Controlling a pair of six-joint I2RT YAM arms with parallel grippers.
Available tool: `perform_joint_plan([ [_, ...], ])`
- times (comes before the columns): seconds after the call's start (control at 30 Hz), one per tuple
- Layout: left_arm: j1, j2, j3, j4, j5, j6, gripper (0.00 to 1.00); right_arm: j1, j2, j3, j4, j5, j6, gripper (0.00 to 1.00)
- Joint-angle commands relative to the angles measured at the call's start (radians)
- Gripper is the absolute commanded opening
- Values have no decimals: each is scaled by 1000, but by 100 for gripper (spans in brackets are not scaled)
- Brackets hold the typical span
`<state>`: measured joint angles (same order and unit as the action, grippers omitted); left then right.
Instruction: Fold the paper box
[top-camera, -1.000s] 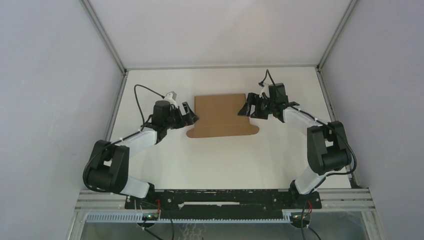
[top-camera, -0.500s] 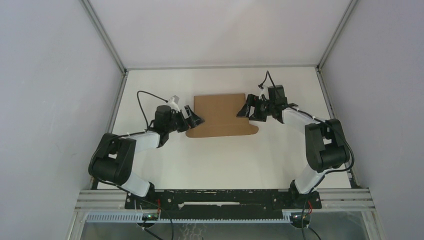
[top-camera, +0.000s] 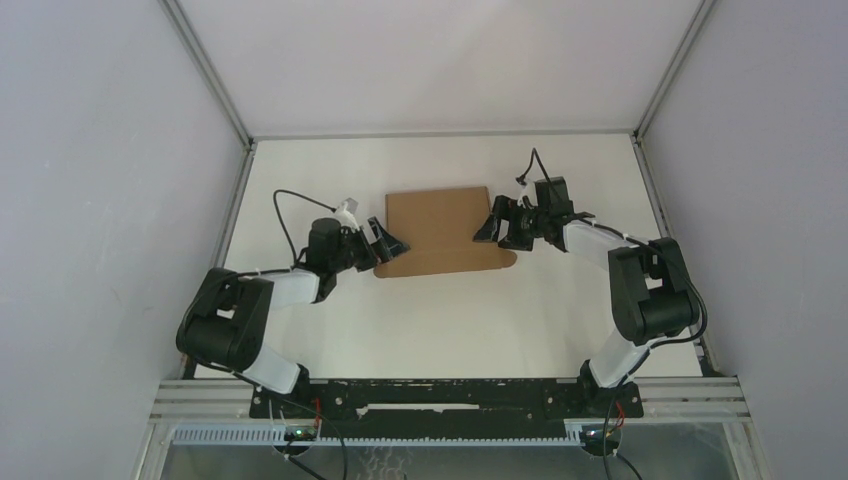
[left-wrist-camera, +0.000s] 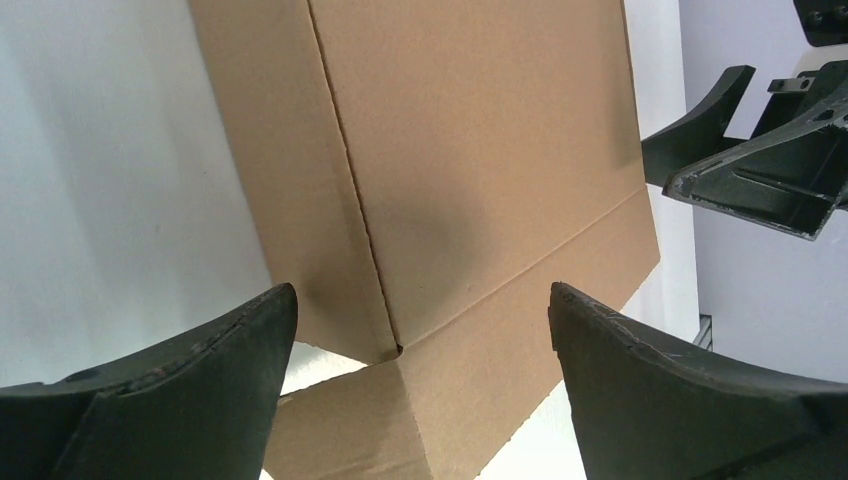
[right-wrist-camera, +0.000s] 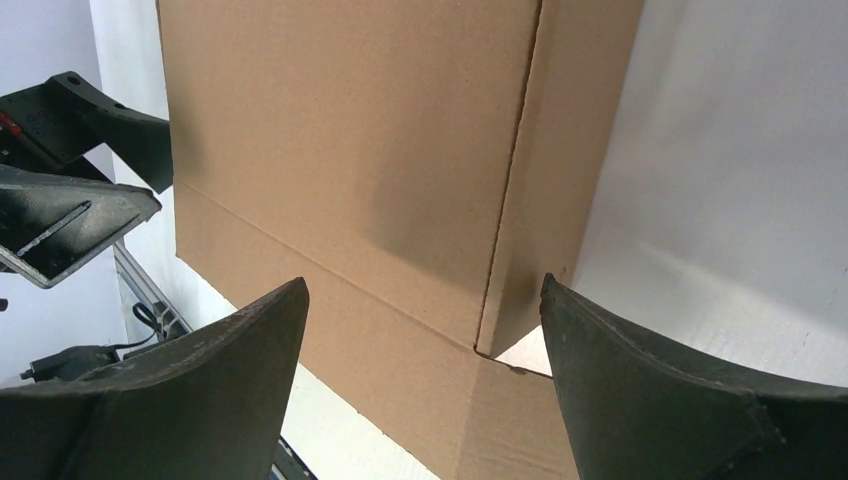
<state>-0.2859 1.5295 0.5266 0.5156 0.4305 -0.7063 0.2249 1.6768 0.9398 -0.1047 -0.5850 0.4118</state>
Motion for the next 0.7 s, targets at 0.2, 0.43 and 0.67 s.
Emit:
perform_joint_plan([
  [0.2,-8,-65,-24,52,30,-17,100,32,-49,2,40,-18,14,95],
  [0.43,-29,-58,-7,52,37,-24,100,59,-67,2,49,-23,18,95],
  [0.67,-33,-114,-10,18,41,-29,100,62,-111,2,25,-31,4,95],
])
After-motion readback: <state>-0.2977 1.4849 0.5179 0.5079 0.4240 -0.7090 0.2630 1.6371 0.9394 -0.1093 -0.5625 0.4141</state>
